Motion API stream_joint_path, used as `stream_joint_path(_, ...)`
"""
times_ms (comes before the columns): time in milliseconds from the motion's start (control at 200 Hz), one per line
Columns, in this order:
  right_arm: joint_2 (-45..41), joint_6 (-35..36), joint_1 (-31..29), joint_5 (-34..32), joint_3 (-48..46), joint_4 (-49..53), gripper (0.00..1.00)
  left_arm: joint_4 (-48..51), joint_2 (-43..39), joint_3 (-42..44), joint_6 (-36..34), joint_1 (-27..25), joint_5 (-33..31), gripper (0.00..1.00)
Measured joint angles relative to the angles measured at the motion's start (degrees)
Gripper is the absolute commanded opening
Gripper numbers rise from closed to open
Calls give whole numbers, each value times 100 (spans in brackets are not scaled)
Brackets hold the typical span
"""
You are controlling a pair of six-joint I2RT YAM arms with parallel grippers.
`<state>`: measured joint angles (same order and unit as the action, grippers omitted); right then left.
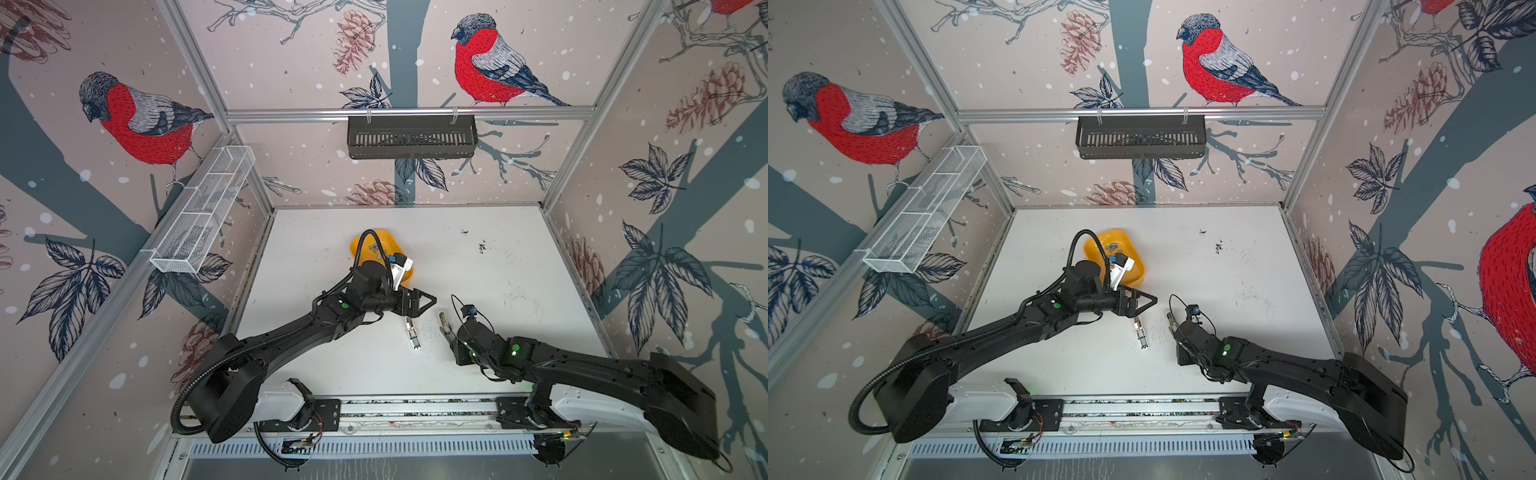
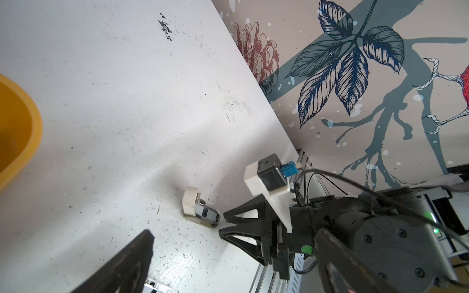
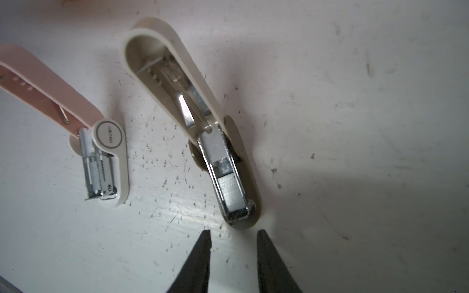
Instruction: Load the staples into the stapler
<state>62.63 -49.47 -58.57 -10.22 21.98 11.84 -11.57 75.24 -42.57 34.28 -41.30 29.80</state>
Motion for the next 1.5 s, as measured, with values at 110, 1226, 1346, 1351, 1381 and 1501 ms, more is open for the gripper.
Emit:
stream_joint_path(110, 212, -2, 0, 9, 72, -37, 28, -22, -66, 129, 81, -2, -44, 99)
stream_joint_path(1226, -566, -22, 737, -286, -28, -15, 17, -501, -227, 686, 343, -350, -46, 95)
stream_joint_path(1346, -734, 0, 979, -15, -129, -160, 15, -535, 31, 549, 391, -546, -136, 93)
stream_joint_path(1351, -739, 0, 986, -9, -133, -166, 15, -535, 39, 546, 393, -549, -136, 93)
stream_joint_path(1381, -761, 0, 1036, 42, -162, -201, 14, -555, 107, 529, 444, -577, -136, 92)
stream_joint_path(1501, -791, 4, 1204, 280, -271, -332, 14, -608, 413, 415, 590, -597, -146, 88)
